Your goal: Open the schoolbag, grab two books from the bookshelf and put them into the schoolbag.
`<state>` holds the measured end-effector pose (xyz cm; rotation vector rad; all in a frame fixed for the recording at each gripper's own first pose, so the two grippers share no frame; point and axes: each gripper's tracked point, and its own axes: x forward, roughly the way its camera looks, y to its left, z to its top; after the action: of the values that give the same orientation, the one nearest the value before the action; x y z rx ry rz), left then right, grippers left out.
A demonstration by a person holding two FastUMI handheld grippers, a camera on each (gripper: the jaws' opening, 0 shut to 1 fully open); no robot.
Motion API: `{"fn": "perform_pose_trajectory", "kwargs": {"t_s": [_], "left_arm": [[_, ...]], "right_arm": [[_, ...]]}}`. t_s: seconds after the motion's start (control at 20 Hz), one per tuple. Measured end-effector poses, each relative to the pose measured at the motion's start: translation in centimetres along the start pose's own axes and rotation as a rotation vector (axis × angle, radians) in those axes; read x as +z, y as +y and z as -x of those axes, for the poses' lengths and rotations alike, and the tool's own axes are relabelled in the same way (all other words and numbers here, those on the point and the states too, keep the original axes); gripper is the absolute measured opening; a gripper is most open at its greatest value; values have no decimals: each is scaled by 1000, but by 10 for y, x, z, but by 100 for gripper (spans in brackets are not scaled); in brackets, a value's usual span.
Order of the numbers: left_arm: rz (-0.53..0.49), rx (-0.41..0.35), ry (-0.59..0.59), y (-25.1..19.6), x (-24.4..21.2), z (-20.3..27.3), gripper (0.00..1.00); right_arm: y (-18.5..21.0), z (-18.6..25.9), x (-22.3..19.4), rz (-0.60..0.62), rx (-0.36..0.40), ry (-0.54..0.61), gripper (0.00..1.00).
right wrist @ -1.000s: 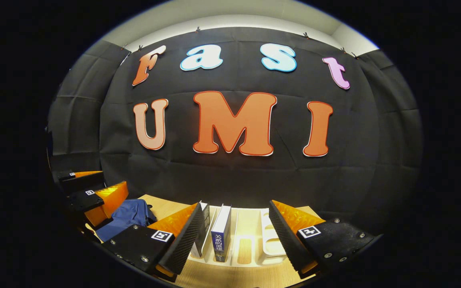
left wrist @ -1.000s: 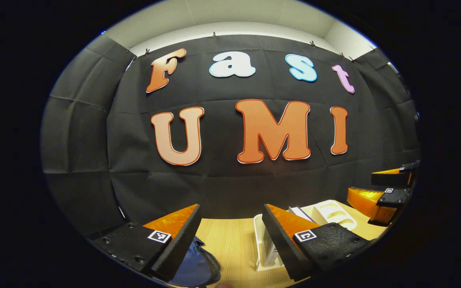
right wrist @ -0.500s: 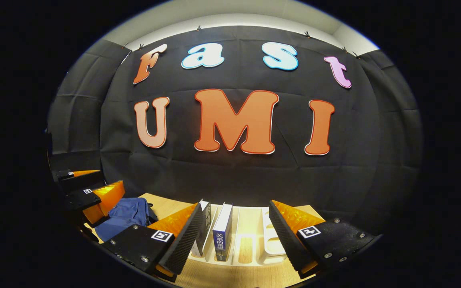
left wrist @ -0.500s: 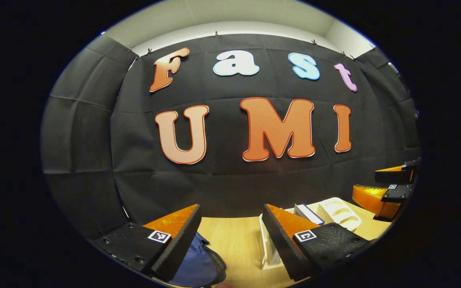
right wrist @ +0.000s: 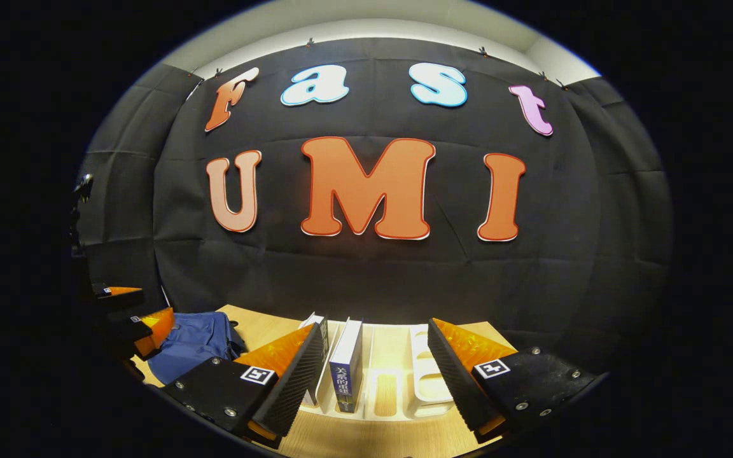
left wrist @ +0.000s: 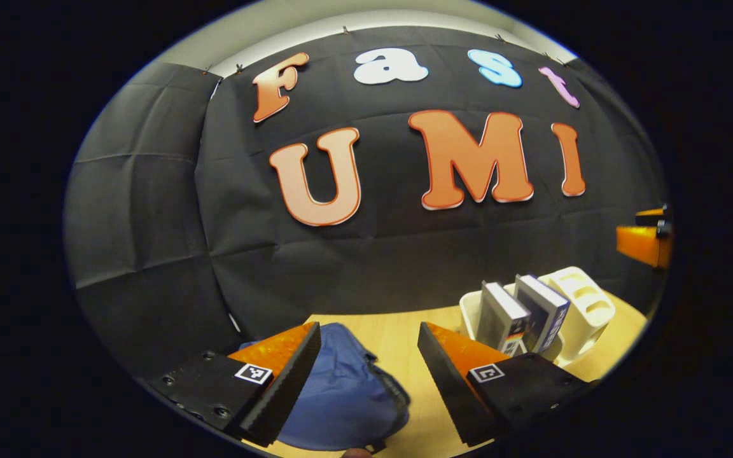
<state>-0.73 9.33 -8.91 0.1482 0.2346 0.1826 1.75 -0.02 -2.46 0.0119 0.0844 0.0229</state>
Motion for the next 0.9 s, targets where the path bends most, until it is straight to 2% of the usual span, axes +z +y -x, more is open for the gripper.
{"fn": "perform_pose_trajectory", "kwargs": {"t_s": [0.1,0.25,0.45,0.75,0.9], "left_arm": [[-49,6,67,10,-27,-1,100],[-112,-23,139,15,-62,-6,98],[-307,-58,209,17,-109,-14,98],[-666,-173,249,-11,-179,-4,98],[-798,-226,278,-21,-212,1,96]], "right_arm": [[-2,1,1,3,-7,-5,98],[-5,3,-1,6,-15,-2,98],[-11,6,-6,8,-29,7,98],[-31,11,-12,6,-80,23,98],[-40,13,-18,1,-106,41,98]]}}
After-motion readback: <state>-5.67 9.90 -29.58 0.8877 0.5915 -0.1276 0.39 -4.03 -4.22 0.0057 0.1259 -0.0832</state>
